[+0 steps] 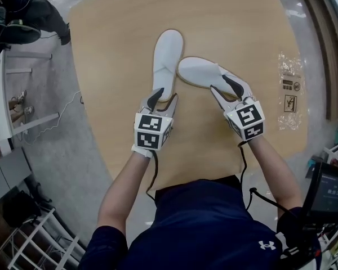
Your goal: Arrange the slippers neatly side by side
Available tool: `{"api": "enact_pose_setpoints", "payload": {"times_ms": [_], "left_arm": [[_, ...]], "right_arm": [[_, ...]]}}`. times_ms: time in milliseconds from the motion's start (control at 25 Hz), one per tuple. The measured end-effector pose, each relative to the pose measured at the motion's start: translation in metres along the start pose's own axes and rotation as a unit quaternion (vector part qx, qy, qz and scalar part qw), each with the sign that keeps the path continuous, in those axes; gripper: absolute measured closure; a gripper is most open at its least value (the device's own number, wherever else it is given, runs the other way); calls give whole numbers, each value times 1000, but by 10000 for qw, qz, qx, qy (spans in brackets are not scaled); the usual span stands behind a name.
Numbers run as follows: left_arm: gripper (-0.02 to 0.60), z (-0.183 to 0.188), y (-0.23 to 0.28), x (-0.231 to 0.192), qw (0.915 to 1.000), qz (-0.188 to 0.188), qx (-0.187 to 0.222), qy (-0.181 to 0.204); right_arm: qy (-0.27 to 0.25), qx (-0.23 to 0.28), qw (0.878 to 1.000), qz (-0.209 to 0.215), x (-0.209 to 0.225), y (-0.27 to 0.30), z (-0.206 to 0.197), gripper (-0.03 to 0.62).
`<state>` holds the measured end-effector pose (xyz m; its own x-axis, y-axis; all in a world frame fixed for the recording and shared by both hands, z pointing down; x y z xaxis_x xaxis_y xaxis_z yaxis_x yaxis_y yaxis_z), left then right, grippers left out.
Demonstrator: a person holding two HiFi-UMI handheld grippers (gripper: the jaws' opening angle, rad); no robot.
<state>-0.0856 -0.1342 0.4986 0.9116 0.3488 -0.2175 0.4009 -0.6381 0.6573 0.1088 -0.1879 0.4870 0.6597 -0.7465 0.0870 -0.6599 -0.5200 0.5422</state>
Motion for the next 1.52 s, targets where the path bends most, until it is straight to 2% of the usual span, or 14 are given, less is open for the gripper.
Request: {"api": "enact_pose_setpoints", "payload": {"times_ms": [120,200,280,400,560,680,840,960,1080,1360,1520], "left_arm": [[399,14,8,-14,10000,56,69,-1],[398,21,19,-25,9999,140,93,9],[397,27,30,-37,9997,232,44,101],[371,36,47,-54,9991,276,-160,274],[362,43,70,-66,9970,267,-408,596],[362,40,87,-69,9955,242,-581,706],[360,30,93,-69,9952,215,-662,690],[362,25,88,-63,9966,185,-625,512],[364,13,84,-60,9958,312,-648,565],[365,-8,59,-43,9966,543,-522,331],[365,-35,56,-27,9958,629,-606,267]], "right_arm": [[-615,105,9980,135,11,14,9,376],[-1167,153,9924,360,14,26,10,376],[-1605,-9,9849,655,15,40,6,361],[-1855,-469,9757,1065,14,60,-3,282],[-2100,-865,9660,1239,16,72,-8,276],[-1920,-1033,9666,1346,18,78,-19,298],[-1276,-1120,9771,1281,19,79,-30,322],[-996,-1163,9827,1044,20,75,-34,324],[-741,-1229,9866,776,21,72,-38,326],[-306,-1509,9875,333,15,61,-42,326],[351,-1429,9891,-90,22,56,-66,335]]}}
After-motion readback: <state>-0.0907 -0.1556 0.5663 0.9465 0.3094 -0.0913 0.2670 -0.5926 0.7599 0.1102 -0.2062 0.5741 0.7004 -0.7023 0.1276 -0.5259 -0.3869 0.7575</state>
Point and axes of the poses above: the fingertips, and each gripper's own axes: y forward along the fingers, x to its right, z out of its top, the point moved 6 cm from there along -y, backward along the fingers, and after that the axes turned 2 degrees about x, right-handed, at the moved point
